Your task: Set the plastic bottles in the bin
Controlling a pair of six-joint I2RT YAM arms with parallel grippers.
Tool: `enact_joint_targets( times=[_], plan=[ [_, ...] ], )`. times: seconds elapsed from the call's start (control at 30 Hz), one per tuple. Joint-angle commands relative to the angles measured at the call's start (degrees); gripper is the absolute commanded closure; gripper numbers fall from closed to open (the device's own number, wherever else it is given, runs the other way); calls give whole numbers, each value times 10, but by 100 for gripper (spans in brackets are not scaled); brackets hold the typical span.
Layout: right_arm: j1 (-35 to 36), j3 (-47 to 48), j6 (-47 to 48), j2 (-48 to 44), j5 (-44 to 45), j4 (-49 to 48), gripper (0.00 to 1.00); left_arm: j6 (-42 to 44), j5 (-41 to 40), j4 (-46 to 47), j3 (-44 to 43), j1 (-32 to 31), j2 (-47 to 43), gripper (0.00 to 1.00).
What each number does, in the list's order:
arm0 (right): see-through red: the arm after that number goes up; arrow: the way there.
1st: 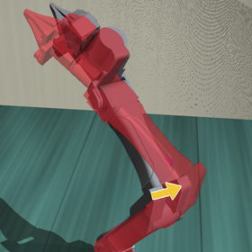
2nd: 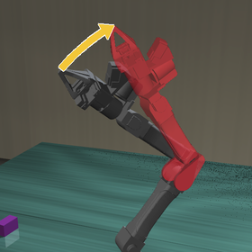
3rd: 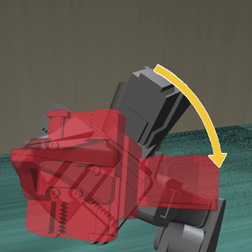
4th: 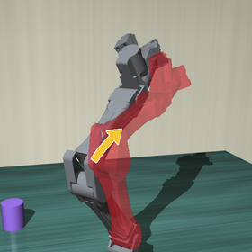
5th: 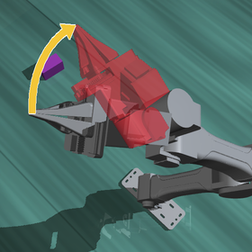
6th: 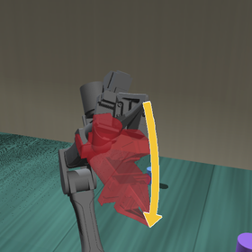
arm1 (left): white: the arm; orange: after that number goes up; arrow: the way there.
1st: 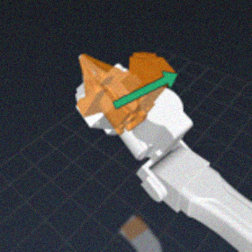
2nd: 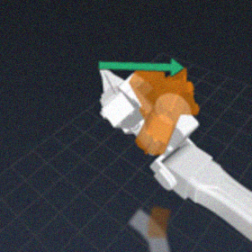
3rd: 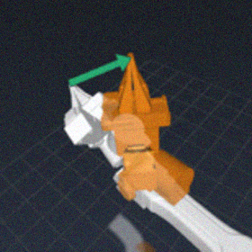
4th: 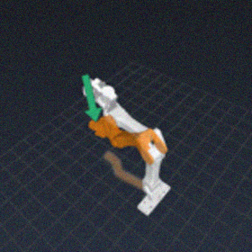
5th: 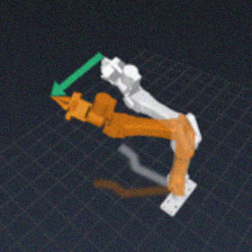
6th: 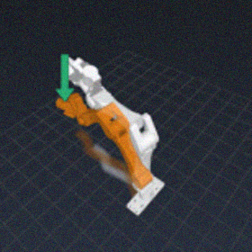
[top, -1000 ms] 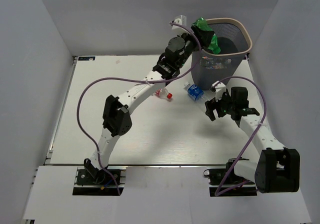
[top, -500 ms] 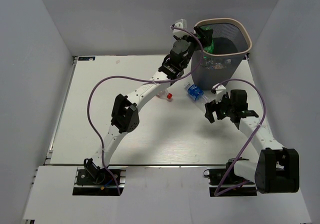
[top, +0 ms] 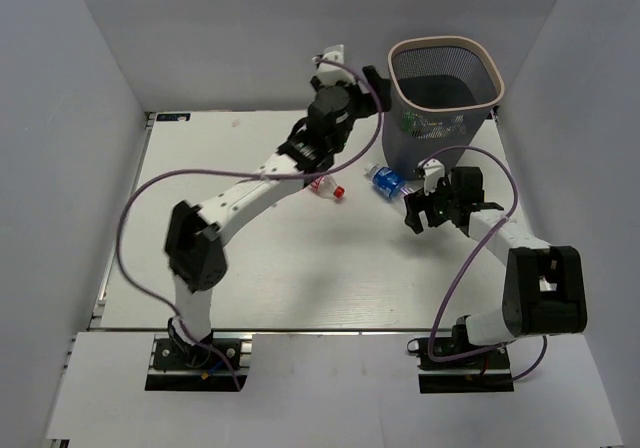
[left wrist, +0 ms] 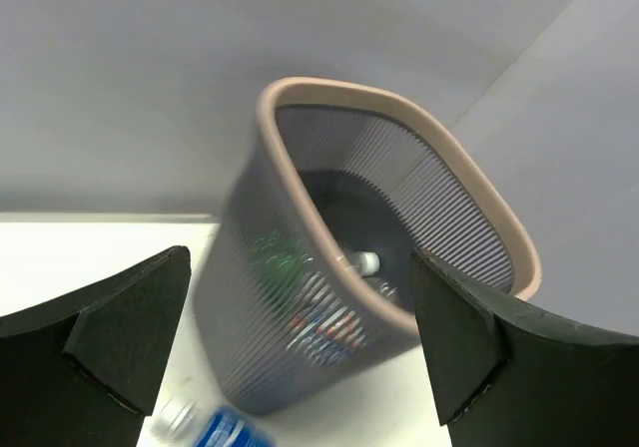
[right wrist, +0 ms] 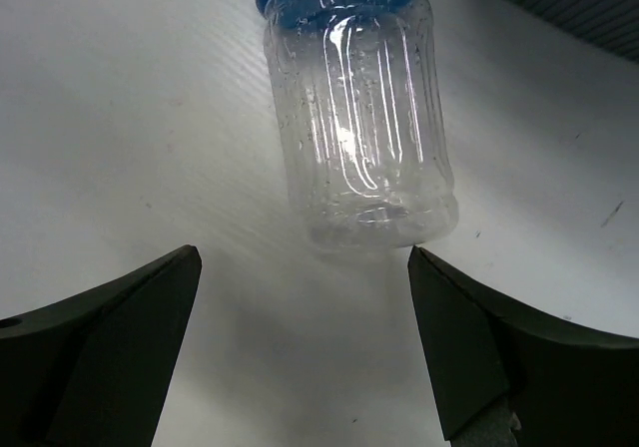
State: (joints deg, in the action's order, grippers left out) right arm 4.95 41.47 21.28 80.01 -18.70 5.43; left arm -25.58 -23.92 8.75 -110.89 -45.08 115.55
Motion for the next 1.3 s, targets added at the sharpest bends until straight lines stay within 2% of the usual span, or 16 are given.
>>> enact_joint_targets(
  times=[0.0, 0.2, 0.3, 0.47, 0.67, 0.77, 0.87, 1.07, 1.27],
  plan=[
    [4, 47, 2, 30, 15, -48, 10, 29, -68, -29, 140, 2, -163, 0],
    [7, 83, 31, 99, 10, -71, 10, -22, -111, -80, 373, 2, -286, 0],
    [8, 74, 58, 99, 23, -83, 10, -56, -118, -93, 434, 2, -324, 0],
    [3, 60, 119, 66, 37, -79, 10, -68, -118, -111, 472, -4, -347, 0],
    [-7, 50, 193, -29, -66, -4, 10, -75, -107, -117, 489, -4, -352, 0],
    [-8, 55, 206, -52, -78, 10, 10, -75, -102, -117, 496, -4, -352, 0],
    [-6, 74, 211, -35, -80, 20, 10, -86, -91, -112, 507, -4, -352, 0],
    [-3, 134, 236, 73, -108, 48, 10, -86, -86, -112, 507, -9, -347, 0],
    [-1, 165, 238, 139, -69, -4, 10, -97, -86, -112, 532, -9, -365, 0]
  ],
)
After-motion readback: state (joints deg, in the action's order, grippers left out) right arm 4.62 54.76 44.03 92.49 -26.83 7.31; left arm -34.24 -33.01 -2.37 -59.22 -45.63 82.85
